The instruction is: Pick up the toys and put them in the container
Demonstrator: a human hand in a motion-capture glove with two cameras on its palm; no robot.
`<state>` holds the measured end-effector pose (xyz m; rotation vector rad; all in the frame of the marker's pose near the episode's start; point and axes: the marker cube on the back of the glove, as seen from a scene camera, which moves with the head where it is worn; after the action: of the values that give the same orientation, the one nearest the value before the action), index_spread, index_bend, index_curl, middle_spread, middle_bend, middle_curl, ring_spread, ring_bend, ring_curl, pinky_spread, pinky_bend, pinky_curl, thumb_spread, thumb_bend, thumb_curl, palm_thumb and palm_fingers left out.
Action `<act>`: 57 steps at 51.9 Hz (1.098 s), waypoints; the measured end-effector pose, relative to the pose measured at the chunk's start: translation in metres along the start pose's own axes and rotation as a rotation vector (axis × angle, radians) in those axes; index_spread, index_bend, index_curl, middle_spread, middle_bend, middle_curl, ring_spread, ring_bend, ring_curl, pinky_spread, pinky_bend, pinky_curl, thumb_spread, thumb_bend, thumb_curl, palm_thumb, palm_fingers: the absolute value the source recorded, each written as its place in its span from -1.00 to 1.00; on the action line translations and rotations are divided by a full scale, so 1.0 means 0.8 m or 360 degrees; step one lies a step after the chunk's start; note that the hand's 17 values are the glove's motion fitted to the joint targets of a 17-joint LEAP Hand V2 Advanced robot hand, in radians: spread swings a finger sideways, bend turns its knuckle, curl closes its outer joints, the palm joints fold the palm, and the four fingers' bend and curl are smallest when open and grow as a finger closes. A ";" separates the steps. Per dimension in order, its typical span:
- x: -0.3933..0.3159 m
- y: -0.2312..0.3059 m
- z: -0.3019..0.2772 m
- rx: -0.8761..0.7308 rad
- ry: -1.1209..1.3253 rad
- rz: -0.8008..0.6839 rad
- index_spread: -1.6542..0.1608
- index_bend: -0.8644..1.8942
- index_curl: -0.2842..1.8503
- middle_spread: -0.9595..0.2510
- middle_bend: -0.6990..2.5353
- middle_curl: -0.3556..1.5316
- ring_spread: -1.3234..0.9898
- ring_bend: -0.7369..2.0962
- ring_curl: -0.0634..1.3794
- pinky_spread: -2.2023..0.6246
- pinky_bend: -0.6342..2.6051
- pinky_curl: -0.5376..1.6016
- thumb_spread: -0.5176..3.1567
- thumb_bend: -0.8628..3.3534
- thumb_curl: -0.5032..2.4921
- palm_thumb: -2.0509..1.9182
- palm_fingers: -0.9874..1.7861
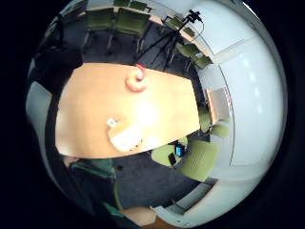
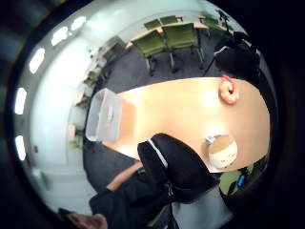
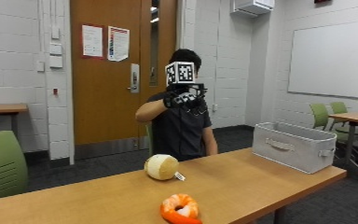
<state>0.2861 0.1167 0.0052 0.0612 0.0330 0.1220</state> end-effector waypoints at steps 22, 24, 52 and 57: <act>0.088 0.021 0.148 -0.0145 -0.0071 0.0152 0.41 -0.24 -0.10 0.17 -0.30 -0.14 -0.24 0.18 -0.56 0.38 -0.20 -0.22 -0.09 -0.61 -0.52 0.01 0.06; 0.094 0.027 0.171 -0.0194 -0.0071 0.0163 0.41 -0.24 -0.11 0.17 -0.30 -0.14 -0.24 0.18 -0.56 0.38 -0.20 -0.22 -0.09 -0.61 -0.52 0.01 0.06; 0.117 0.068 0.308 -0.0546 -0.0162 0.0255 0.40 -0.24 -0.15 0.13 -0.33 -0.14 -0.28 0.12 -0.60 0.39 -0.22 -0.20 -0.13 -0.62 -0.52 0.00 0.00; 0.118 0.081 0.311 -0.0488 -0.0183 0.0237 0.39 -0.23 -0.15 0.13 -0.33 -0.14 -0.28 0.10 -0.61 0.40 -0.22 -0.20 -0.14 -0.62 -0.53 -0.01 -0.01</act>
<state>0.3806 0.1781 0.2549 -0.2363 -0.1053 0.2707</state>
